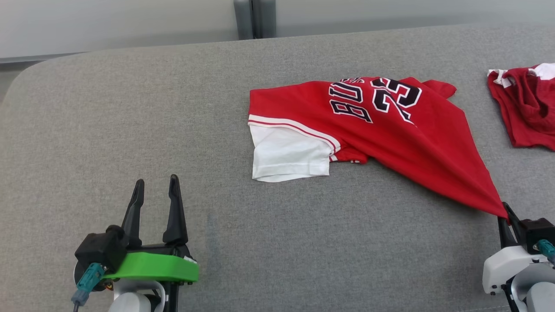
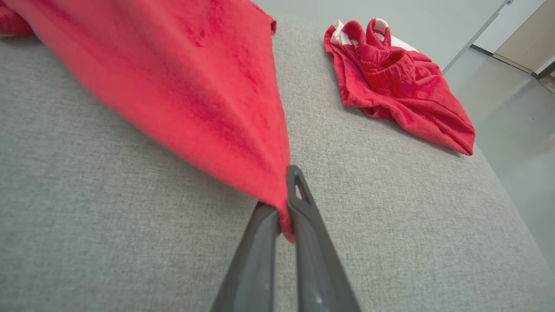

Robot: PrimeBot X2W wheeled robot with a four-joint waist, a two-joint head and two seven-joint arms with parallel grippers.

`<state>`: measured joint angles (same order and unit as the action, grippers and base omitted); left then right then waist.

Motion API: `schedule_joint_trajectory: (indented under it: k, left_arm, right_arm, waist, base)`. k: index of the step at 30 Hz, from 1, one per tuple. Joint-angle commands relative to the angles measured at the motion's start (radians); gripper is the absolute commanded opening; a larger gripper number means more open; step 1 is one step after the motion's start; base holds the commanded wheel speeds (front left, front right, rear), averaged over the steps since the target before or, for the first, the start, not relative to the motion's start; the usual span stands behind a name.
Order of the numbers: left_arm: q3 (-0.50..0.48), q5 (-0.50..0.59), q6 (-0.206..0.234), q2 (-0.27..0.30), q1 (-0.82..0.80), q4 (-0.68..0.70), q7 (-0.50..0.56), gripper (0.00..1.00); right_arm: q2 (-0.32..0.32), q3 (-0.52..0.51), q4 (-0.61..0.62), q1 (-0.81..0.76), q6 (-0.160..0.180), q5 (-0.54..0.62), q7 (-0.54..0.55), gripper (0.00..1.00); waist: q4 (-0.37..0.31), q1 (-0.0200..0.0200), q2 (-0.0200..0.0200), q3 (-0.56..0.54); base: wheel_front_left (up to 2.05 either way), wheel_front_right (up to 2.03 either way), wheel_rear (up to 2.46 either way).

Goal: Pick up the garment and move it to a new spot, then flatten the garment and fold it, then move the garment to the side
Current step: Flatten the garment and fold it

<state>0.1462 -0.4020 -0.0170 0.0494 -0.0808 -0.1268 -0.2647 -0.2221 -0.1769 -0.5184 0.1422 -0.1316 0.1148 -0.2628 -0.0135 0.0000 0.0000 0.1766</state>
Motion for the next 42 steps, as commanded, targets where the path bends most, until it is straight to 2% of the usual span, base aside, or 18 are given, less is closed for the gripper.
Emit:
schedule_joint_trajectory:
  k: [1,2,3,4,5,6,17,25,32,42]
  left_arm:
    - [-0.005,0.006,0.0,0.002,0.012,0.003,0.001,1.0]
    - [-0.006,0.006,0.0,0.002,0.013,0.003,0.001,1.0]
    - [-0.006,0.006,0.0,0.002,0.013,0.003,0.001,1.0]
    - [-0.005,0.005,0.0,0.002,0.013,0.002,0.001,1.0]
    - [-0.005,0.005,0.0,0.002,0.013,0.002,0.001,1.0]
    - [-0.005,0.005,0.001,0.002,0.013,0.003,0.001,1.0]
    - [-0.015,0.0,0.0,0.002,0.024,-0.002,0.001,1.0]
    - [0.013,0.008,-0.018,0.002,0.018,-0.048,0.001,1.0]
    - [0.098,-0.013,-0.048,0.003,-0.07,-0.208,0.001,1.0]
    - [0.177,-0.1,-0.073,0.003,-0.292,-0.514,0.032,1.0]
  right_arm:
    - [0.012,-0.008,0.014,-0.021,0.002,-0.008,-0.003,0.0]
    - [0.021,-0.01,0.022,-0.031,0.002,-0.003,-0.003,0.0]
    - [0.026,-0.012,0.028,-0.036,0.002,-0.001,-0.003,0.07]
    - [0.032,-0.013,0.036,-0.042,0.002,-0.002,-0.003,0.22]
    - [0.034,-0.012,0.04,-0.044,0.002,-0.006,-0.003,0.57]
    - [0.037,-0.012,0.047,-0.048,0.002,-0.011,-0.003,1.0]
    - [0.055,-0.028,0.095,-0.124,0.002,-0.067,-0.003,1.0]
    - [0.054,-0.028,0.245,-0.134,0.002,-0.142,-0.003,1.0]
    - [0.063,-0.013,0.322,-0.091,0.002,-0.152,-0.003,1.0]
    - [0.082,0.073,0.337,-0.028,0.002,-0.157,-0.003,1.0]
  waist:
    - [-0.007,0.0,0.0,-0.004]
    - [-0.01,0.0,0.0,-0.006]
    - [-0.012,0.0,0.0,-0.007]
    - [-0.015,0.0,0.0,-0.008]
    - [-0.017,0.0,0.0,-0.009]
    - [-0.02,0.0,0.0,-0.01]
    - [-0.05,0.0,0.0,-0.025]
    - [-0.075,0.0,0.0,-0.043]
    - [-0.096,0.0,0.0,-0.042]
    - [-0.167,0.0,0.0,0.009]
  base:
    - [0.0,0.0,0.0]
    - [0.0,0.0,0.0]
    - [0.0,0.0,0.0]
    - [0.0,0.0,0.0]
    - [0.0,0.0,0.0]
    - [0.0,0.0,0.0]
    - [0.0,0.0,0.0]
    - [0.0,0.0,0.0]
    - [0.0,0.0,0.0]
    - [0.0,0.0,0.0]
